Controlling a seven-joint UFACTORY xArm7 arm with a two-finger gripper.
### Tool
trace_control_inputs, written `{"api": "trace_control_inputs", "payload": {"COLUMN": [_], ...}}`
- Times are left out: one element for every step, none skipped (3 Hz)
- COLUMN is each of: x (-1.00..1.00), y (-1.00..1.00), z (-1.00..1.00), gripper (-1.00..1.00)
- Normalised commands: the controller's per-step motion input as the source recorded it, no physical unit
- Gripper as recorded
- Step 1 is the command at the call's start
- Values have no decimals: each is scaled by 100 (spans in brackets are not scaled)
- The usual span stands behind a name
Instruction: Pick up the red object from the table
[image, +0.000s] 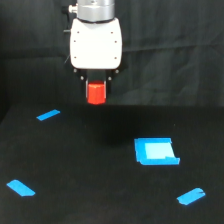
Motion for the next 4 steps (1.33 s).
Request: {"api": "trace_control_inputs", "payload": {"x": [-2,-3,-3,-1], "y": [-4,-6,-2,-2], "z": [5,-2,6,2], "gripper": [-100,-100,-100,-100]}}
